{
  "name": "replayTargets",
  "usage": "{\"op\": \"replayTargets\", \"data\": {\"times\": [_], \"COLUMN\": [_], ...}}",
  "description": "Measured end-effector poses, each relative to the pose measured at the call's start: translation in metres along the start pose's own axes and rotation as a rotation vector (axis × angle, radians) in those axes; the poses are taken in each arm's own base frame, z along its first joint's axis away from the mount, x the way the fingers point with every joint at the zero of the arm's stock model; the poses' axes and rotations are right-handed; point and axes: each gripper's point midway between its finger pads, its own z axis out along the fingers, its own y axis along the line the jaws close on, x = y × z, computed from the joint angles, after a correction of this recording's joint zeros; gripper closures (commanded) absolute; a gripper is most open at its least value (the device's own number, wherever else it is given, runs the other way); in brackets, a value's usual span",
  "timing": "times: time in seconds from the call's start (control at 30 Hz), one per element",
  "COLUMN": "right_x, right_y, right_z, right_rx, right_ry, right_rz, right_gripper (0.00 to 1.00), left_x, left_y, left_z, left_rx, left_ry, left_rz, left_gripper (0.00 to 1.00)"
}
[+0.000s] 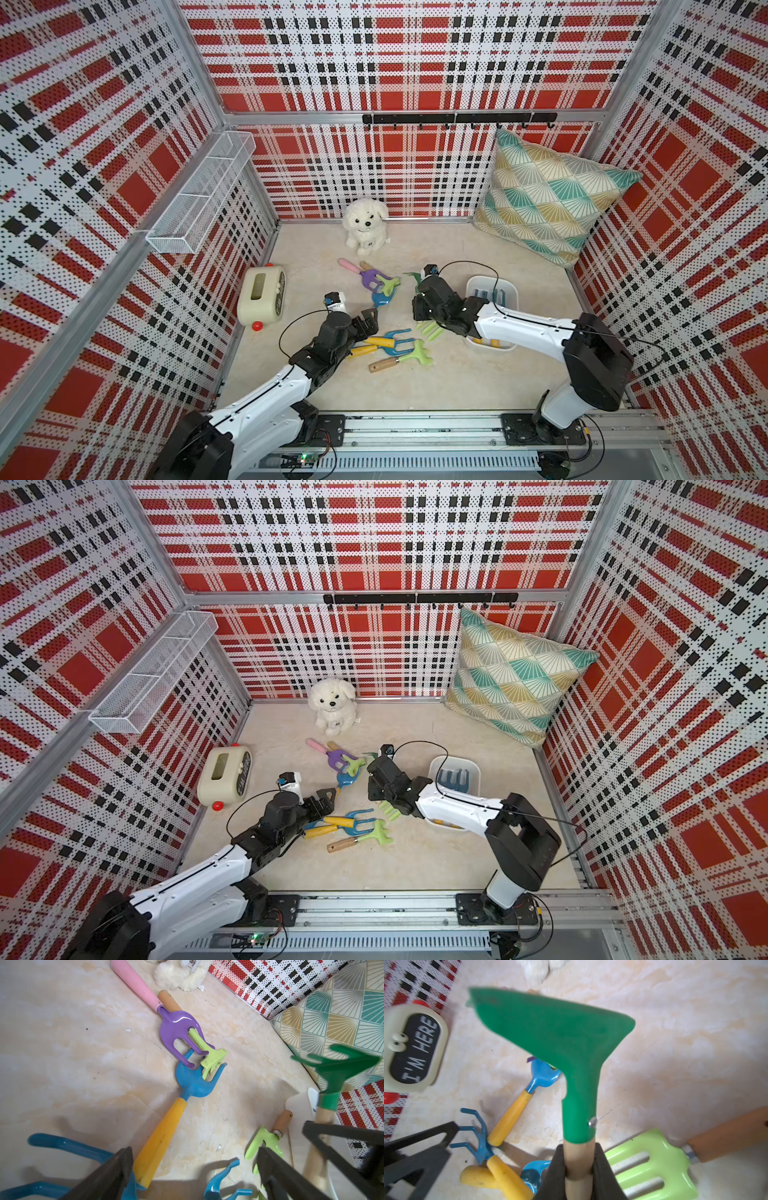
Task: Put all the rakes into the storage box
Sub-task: Pick up the rake at the center of the board, then place the rake in the storage box.
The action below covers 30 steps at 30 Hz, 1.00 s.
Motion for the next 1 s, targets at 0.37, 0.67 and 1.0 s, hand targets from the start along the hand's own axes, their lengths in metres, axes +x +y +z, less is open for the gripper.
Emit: {"op": "replayTargets", "data": {"times": [0.37,0.67,1.0], "right_x": [-0.015,0.006,0.046], "right_y": [-0.083,-0.146,-0.189], "right_z": [-0.082,-0.121,-0.098], "right_rx": [0.123,0.257,0.336], "right_ry": [-0.099,-0.103,0.009], "right_rz": [0.053,0.130,0.202], "right_gripper": [1.00,1.00,1.00], "left_x": [0.003,-0.004,-0.012], "left_y": [-0.025,-0.032,-0.042], "left_z": [0.003,0.001,0.003], "left_rx": [0.019,0.013,0.016], "left_ry": [0.006,-0.025,-0.043], "left_rz": [0.045,0.064,0.064], "left_gripper": [0.01,0.01,0.01]}}
